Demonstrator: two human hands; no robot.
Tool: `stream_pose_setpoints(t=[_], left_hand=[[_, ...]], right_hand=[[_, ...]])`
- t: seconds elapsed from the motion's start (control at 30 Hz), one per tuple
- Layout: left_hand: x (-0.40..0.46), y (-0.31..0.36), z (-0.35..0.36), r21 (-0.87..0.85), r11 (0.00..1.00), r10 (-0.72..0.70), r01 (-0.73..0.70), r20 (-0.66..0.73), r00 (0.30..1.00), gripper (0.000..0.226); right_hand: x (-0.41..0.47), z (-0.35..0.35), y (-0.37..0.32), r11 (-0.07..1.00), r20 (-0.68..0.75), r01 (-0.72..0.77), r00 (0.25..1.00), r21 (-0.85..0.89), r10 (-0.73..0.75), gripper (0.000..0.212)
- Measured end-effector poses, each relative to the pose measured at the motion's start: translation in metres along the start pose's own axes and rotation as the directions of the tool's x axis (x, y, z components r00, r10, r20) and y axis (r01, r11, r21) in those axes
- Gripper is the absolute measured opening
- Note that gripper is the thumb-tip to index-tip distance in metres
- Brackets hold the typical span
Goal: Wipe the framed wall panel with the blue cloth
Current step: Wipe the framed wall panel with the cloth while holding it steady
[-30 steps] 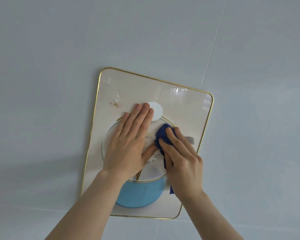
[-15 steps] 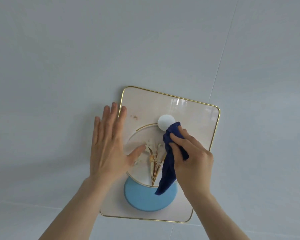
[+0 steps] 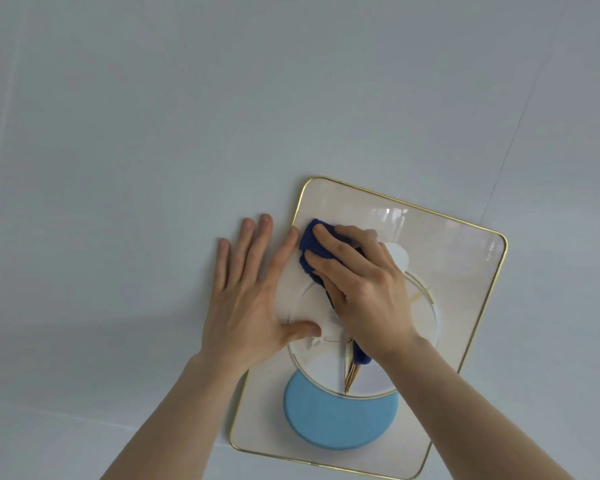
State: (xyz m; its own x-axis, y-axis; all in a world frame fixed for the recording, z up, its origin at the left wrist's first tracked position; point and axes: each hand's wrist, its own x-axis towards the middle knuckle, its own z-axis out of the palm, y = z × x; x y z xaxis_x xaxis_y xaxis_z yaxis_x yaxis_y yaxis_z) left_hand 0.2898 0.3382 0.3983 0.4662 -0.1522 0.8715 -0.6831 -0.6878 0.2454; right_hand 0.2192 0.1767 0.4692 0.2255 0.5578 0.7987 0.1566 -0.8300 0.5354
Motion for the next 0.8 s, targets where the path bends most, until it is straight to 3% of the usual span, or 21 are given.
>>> stream_pose_setpoints(t=[0.07,0.2,0.33,0.6,0.8], left_hand=[[0.000,-0.002,0.001,-0.006,1.000,0.004,-0.004,-0.002,1.000,0.139],[0.001,-0.003,0.000,-0.012,1.000,0.009,-0.009,0.009,1.000,0.137],[0.000,-0.002,-0.001,-0.020,1.000,0.008,-0.008,0.014,1.000,0.138],[0.000,-0.002,-0.002,-0.028,1.000,0.000,0.000,0.013,1.000,0.137],[0.000,-0.004,0.000,-0.030,1.000,0.008,-0.008,0.003,1.000,0.137]], right_hand=[[0.004,-0.004,0.004,0.999,-0.017,0.009,1.000,-0.042,-0.010,0.018],[0.031,-0.007,0.017,0.985,-0.177,-0.164,0.972,-0.045,0.154,0.013],[0.034,0.002,0.011,0.978,-0.226,-0.209,0.953,-0.007,0.202,0.015],[-0.006,-0.004,-0.006,0.995,-0.054,-0.099,0.994,-0.027,0.097,0.015],[0.016,0.000,0.004,0.904,-0.263,-0.425,0.869,0.039,0.420,0.018]])
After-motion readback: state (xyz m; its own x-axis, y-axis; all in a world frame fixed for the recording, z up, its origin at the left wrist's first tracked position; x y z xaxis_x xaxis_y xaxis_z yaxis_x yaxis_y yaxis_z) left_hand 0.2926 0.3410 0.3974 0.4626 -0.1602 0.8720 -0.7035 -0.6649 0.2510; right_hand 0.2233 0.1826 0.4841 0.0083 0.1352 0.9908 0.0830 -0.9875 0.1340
